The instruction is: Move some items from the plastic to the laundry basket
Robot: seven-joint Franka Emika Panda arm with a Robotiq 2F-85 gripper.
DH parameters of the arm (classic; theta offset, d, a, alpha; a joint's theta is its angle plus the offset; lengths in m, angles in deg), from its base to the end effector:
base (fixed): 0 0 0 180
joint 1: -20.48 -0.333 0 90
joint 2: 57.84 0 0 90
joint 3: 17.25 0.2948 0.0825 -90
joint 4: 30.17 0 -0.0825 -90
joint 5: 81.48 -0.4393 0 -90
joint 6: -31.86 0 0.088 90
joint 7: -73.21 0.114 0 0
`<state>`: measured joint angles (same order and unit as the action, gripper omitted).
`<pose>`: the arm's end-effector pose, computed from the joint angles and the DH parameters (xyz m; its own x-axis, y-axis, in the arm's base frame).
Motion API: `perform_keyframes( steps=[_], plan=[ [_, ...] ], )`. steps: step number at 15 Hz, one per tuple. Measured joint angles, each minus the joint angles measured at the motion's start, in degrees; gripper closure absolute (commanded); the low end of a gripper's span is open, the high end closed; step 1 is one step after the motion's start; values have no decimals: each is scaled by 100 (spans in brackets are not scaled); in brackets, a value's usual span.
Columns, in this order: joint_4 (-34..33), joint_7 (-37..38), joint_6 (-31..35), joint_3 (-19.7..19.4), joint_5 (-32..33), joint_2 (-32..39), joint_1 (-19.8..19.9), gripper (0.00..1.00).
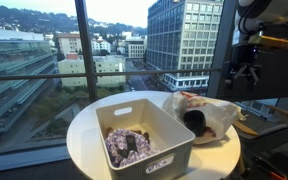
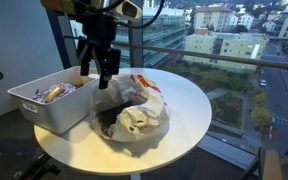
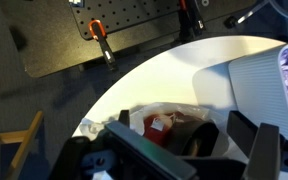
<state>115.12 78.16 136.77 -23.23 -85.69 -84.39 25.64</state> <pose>0.4190 -0.0726 0.3625 0.9303 -0.2675 -0.2510 -0.2975 -0.9505 -0.0893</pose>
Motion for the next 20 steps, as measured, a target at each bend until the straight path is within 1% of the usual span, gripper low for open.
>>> perform_keyframes(
  steps=[4,7,13,20],
  plan=[
    [880,1010,1042,308,-144,-121,28,0],
    [1318,1535,1897,585,-227,146,22,0],
    [1280,2046,3562,943,-284,1222,-28,0],
    [1100,2347,4561,954,-268,2172,-60,0]
  ],
)
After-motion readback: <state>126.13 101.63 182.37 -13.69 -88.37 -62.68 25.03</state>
